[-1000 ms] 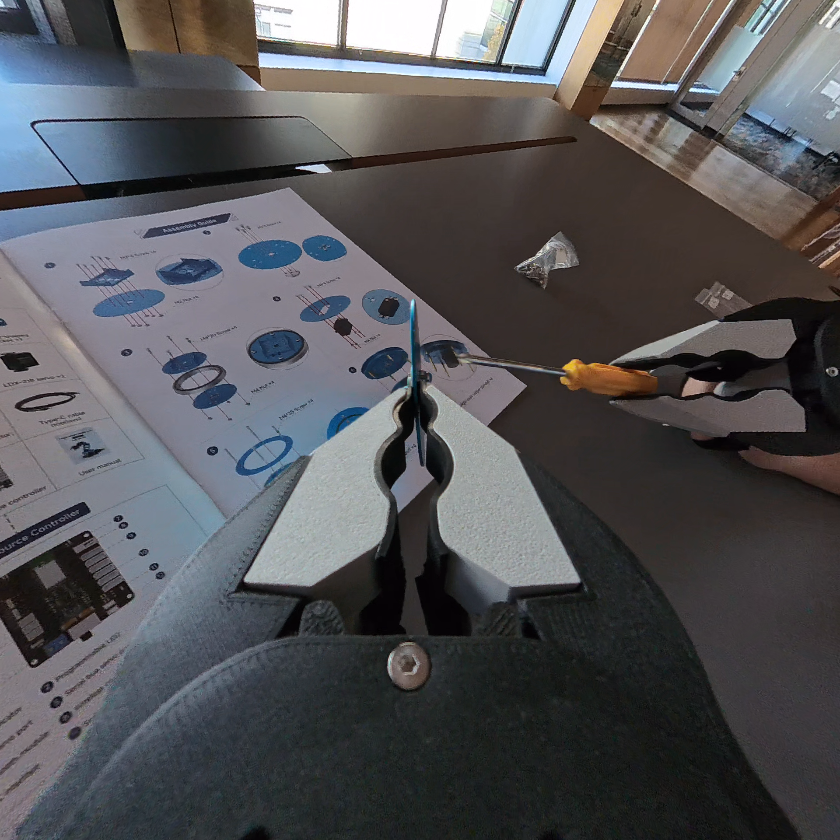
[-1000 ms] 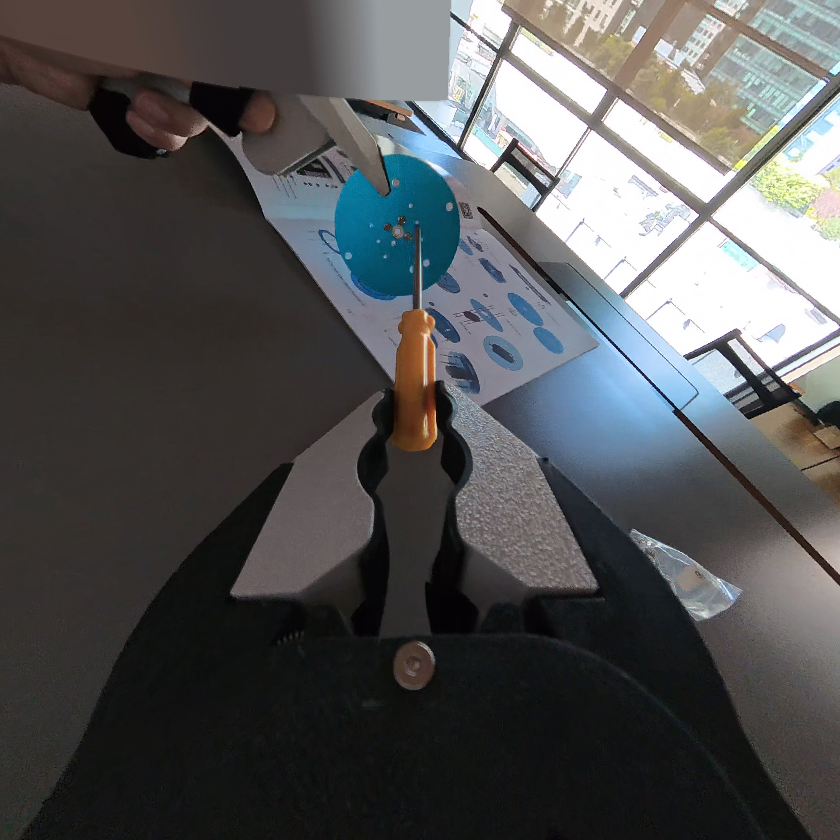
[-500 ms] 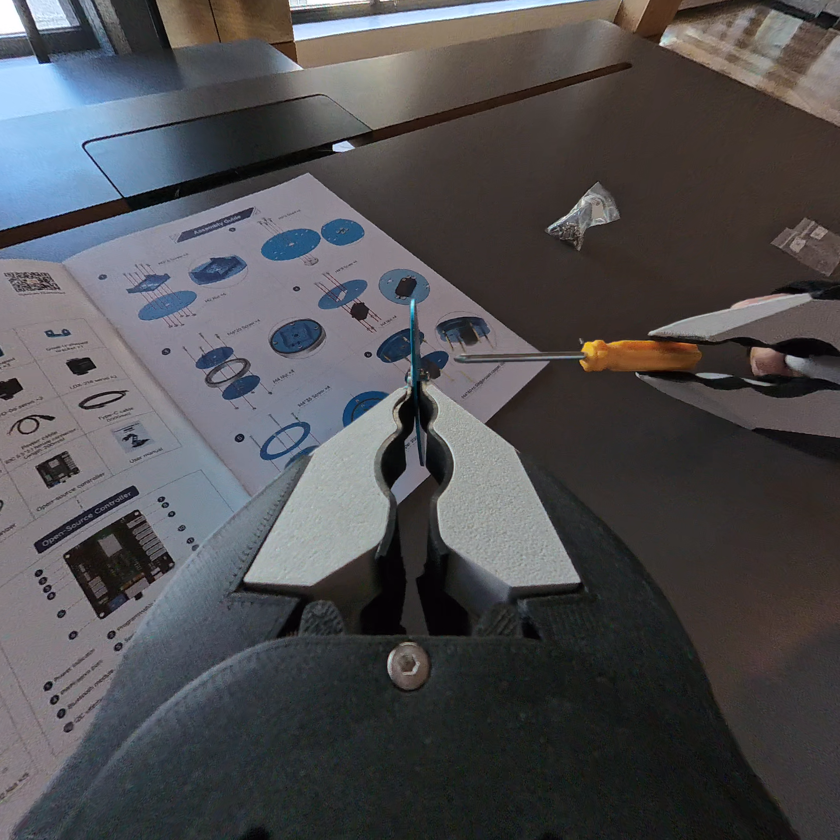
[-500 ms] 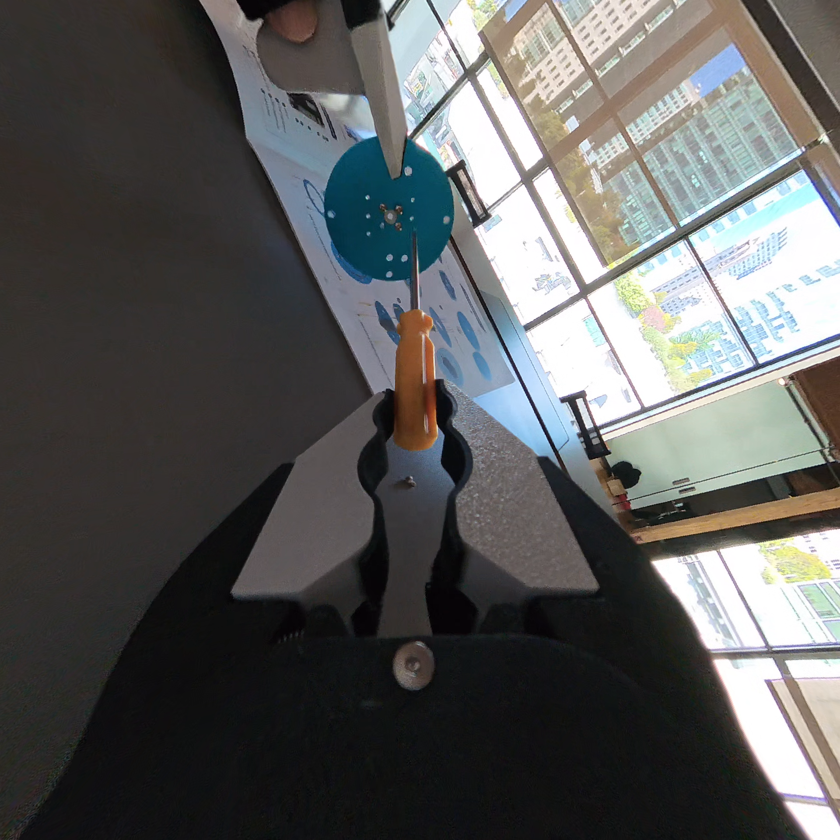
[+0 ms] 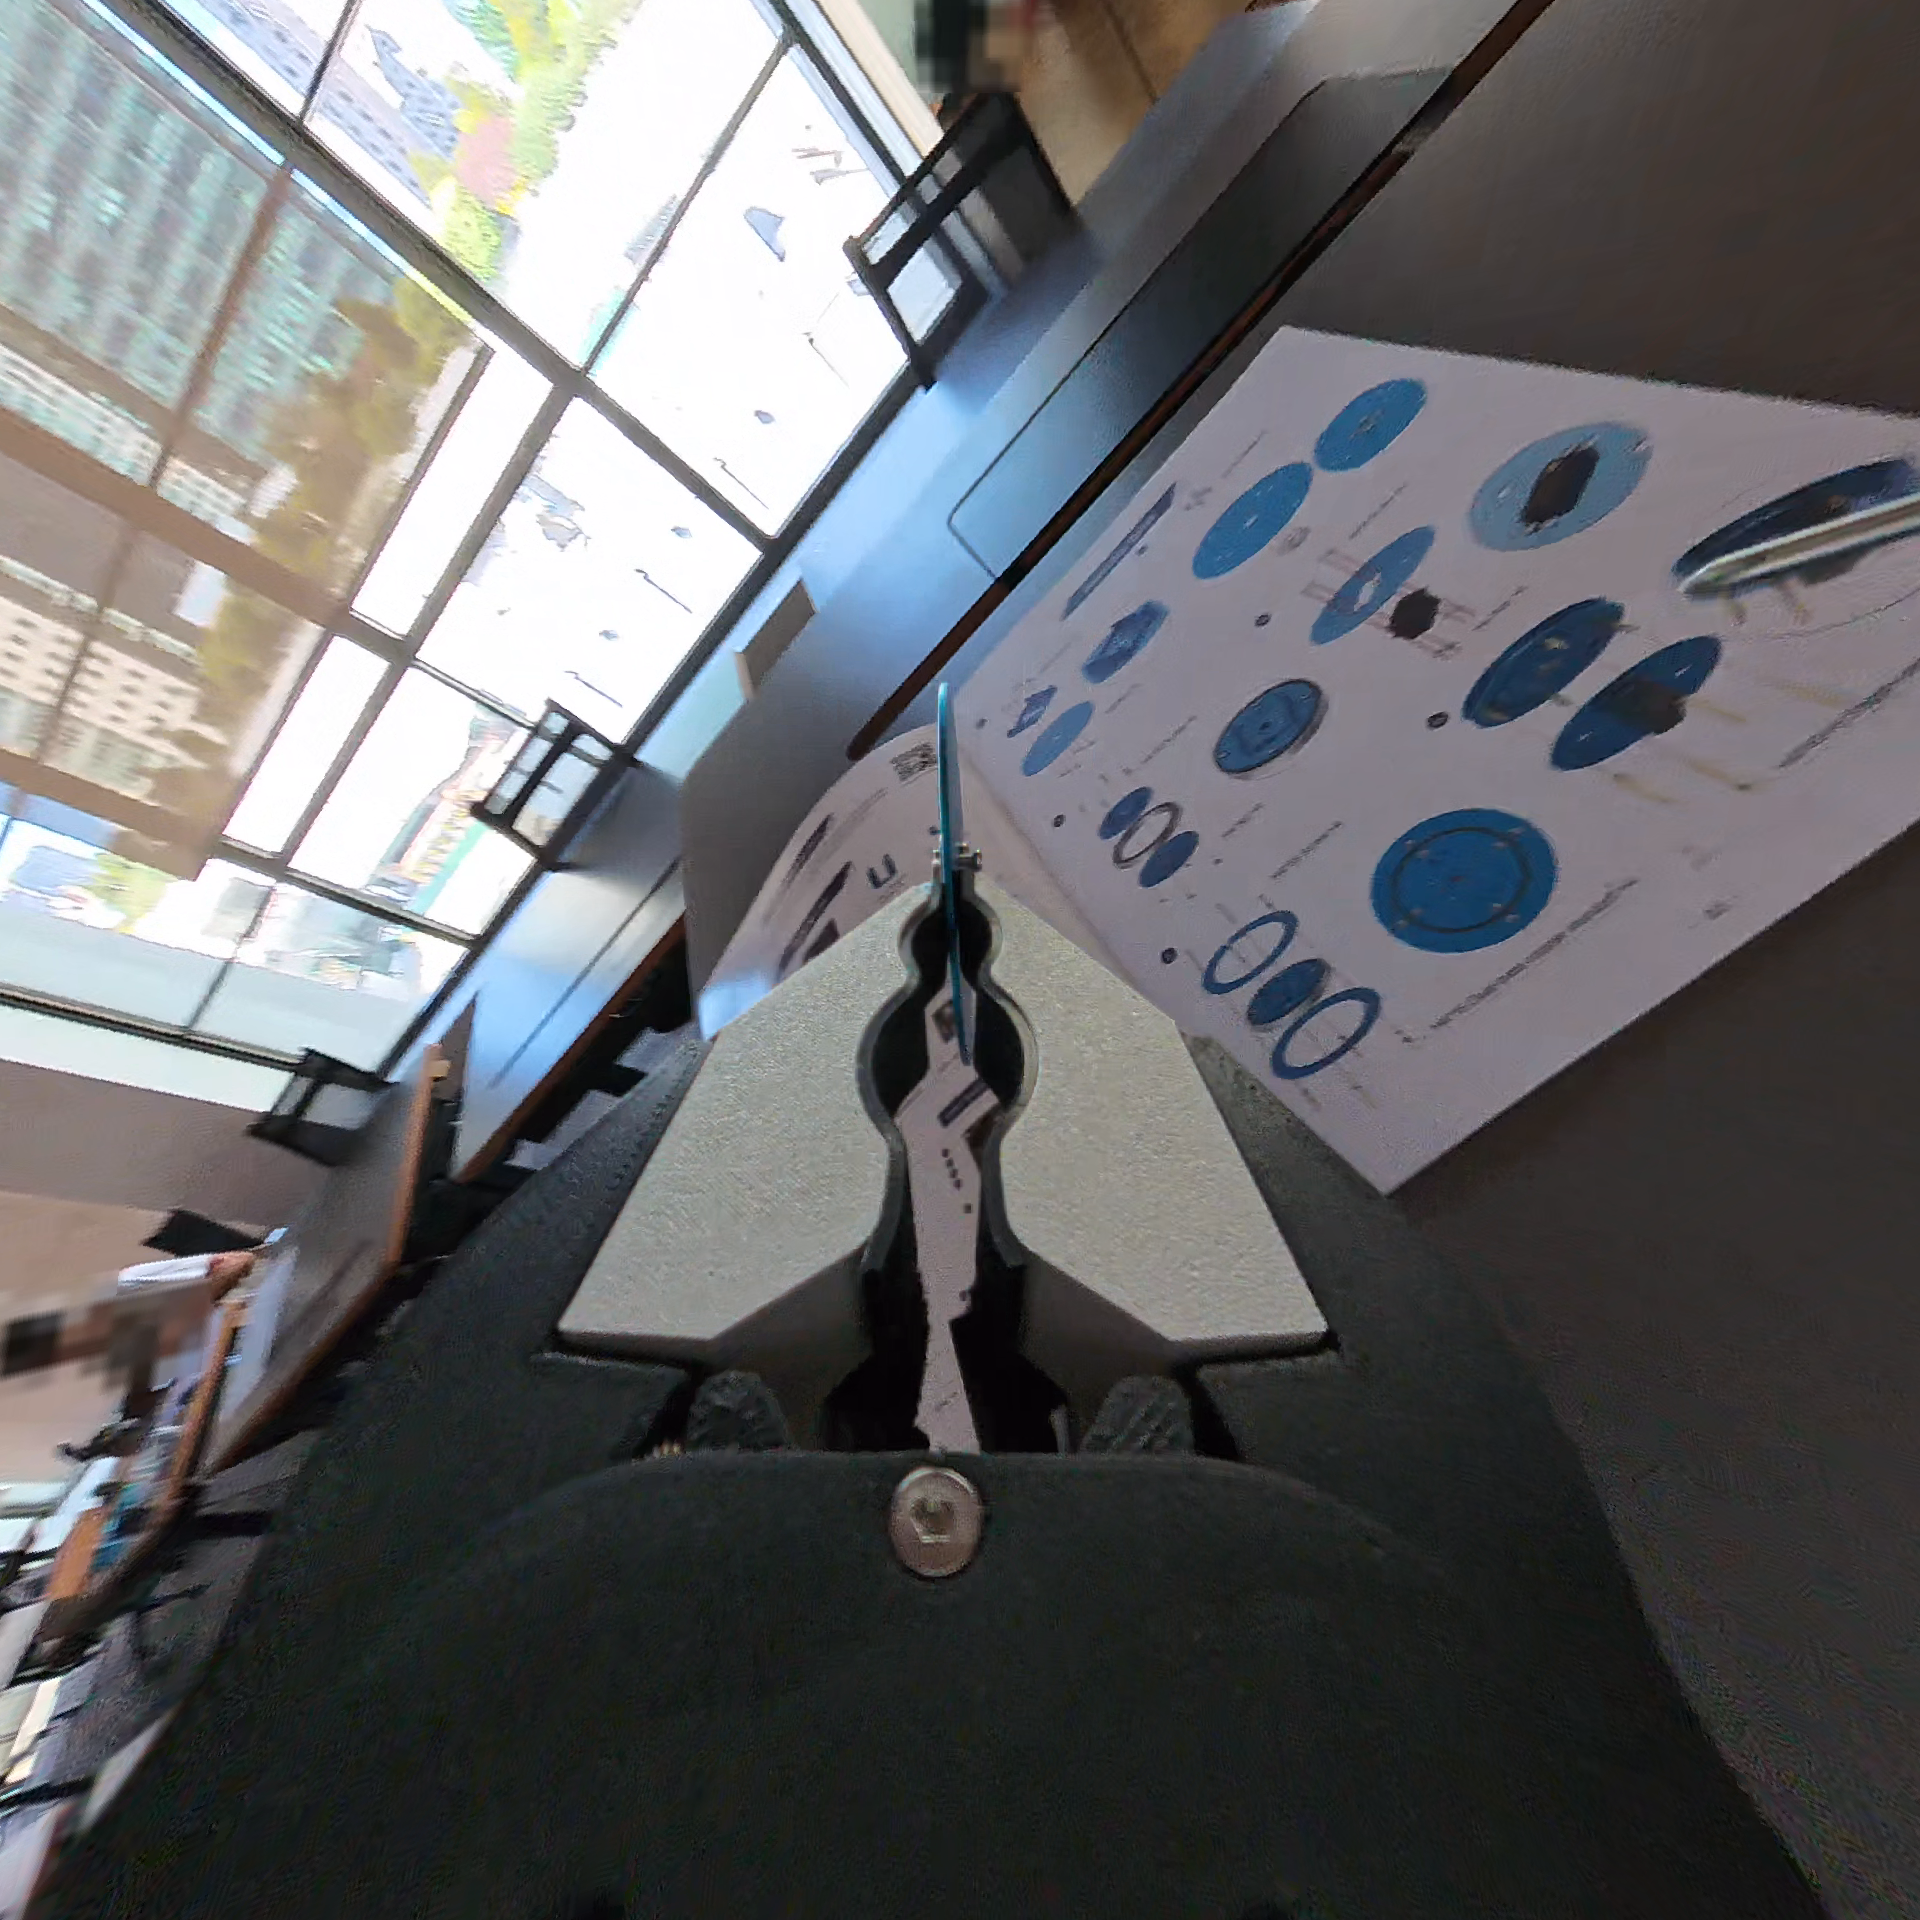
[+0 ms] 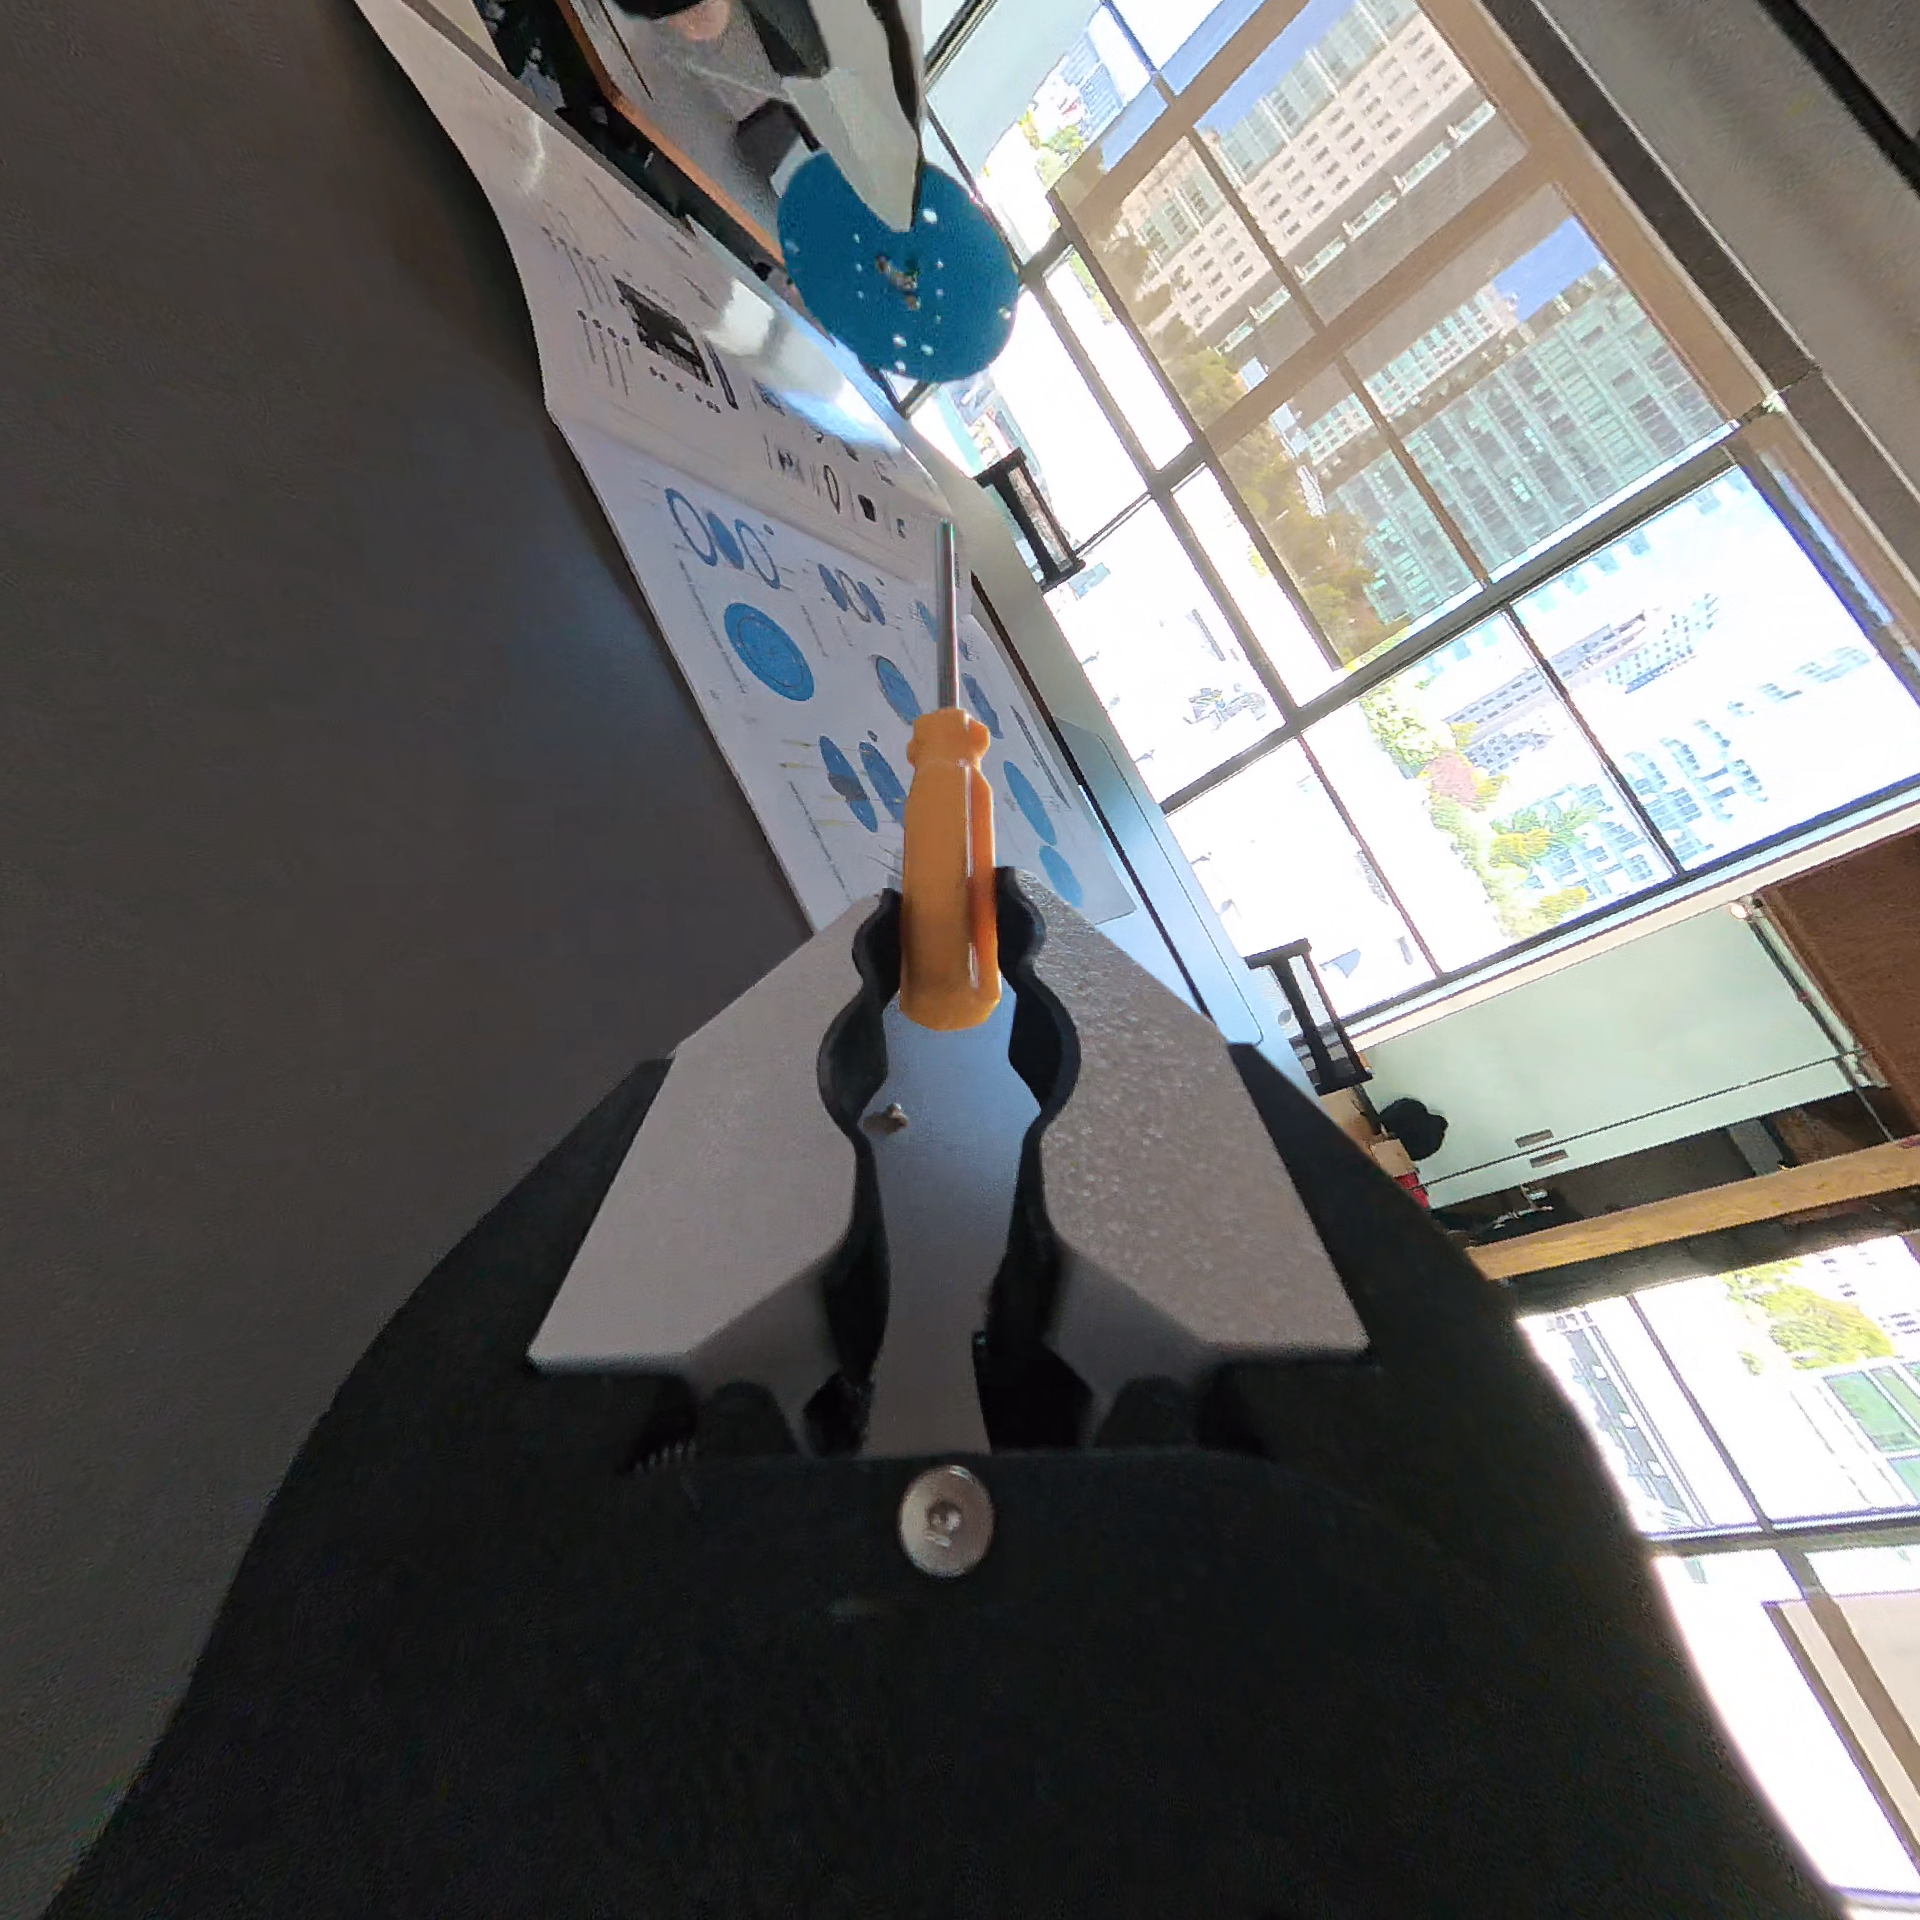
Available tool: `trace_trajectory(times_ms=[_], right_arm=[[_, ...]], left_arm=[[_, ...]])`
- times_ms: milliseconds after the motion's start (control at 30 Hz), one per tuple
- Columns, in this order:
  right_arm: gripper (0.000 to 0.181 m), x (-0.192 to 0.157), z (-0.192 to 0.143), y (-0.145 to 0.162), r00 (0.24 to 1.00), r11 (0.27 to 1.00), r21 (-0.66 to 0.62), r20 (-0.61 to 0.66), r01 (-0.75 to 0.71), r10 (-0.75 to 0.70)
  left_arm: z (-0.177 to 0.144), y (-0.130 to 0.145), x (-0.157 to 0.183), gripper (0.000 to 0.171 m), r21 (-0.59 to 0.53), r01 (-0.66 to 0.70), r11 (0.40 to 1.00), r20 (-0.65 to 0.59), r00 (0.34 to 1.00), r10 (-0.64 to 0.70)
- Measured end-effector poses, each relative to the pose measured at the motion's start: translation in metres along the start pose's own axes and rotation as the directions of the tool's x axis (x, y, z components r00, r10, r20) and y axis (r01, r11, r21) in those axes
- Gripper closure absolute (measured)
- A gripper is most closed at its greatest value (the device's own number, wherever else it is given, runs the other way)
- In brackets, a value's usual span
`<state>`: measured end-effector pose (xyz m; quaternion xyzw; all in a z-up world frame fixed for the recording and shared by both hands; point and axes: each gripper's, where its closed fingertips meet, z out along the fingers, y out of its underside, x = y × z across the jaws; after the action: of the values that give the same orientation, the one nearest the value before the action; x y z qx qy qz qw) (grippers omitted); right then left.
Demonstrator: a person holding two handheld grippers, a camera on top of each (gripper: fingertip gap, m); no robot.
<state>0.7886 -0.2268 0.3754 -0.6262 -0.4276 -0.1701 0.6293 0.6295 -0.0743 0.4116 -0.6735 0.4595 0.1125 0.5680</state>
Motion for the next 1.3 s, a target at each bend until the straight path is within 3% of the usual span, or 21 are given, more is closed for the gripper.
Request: trace_trajectory(times_ms=[67,133,200,267,333,467,567,700,800,933,1300], right_arm=[[0.164,0.003,0.001,0.000,1.000,1.000,-0.001,-0.011,-0.001,0.001],[0.164,0.004,0.002,-0.001,1.000,1.000,-0.008,-0.020,-0.001,0.001],[0.164,0.003,0.003,-0.003,1.000,1.000,-0.010,-0.026,0.010,-0.011],[0.164,-0.003,0.006,-0.006,0.999,0.999,-0.013,-0.014,0.050,-0.050],[0.164,-0.006,0.009,-0.010,0.994,0.995,-0.015,-0.024,0.103,-0.103],[0.164,-0.006,0.019,-0.020,0.996,0.996,0.008,-0.028,0.088,-0.088],[0.164,-0.007,0.030,-0.023,0.999,0.999,0.014,-0.013,0.047,-0.047],[0.164,-0.009,0.036,-0.027,1.000,1.000,0.022,0.012,-0.022,0.021],[0.164,-0.017,0.039,-0.021,0.999,0.999,-0.005,0.032,0.037,-0.037],[0.164,-0.027,0.039,-0.020,0.994,0.995,-0.014,0.055,0.101,-0.100],[0.164,-0.033,0.037,-0.017,0.984,0.986,-0.031,0.077,0.166,-0.163]], left_arm=[[0.001,0.002,0.000,0.171,-0.019,-0.067,0.998,0.036,0.997,0.068],[0.001,0.001,0.008,0.171,-0.011,-0.056,0.998,-0.009,0.998,0.056],[0.000,-0.003,0.030,0.171,0.008,0.151,0.989,-0.220,0.965,-0.145],[-0.006,-0.010,0.049,0.171,-0.058,0.404,0.913,-0.455,0.803,-0.385],[-0.010,-0.010,0.052,0.171,-0.117,0.522,0.845,-0.543,0.679,-0.494],[-0.011,0.005,0.039,0.171,-0.030,0.544,0.839,-0.502,0.718,-0.483],[-0.018,-0.006,0.041,0.171,-0.044,0.628,0.777,-0.586,0.614,-0.529],[-0.014,0.005,0.048,0.171,-0.077,0.613,0.786,-0.590,0.608,-0.532],[-0.016,0.002,0.060,0.171,-0.122,0.643,0.756,-0.632,0.536,-0.559],[-0.012,0.008,0.072,0.171,-0.113,0.565,0.817,-0.611,0.609,-0.506],[-0.011,0.009,0.078,0.171,-0.133,0.560,0.818,-0.620,0.597,-0.509]])
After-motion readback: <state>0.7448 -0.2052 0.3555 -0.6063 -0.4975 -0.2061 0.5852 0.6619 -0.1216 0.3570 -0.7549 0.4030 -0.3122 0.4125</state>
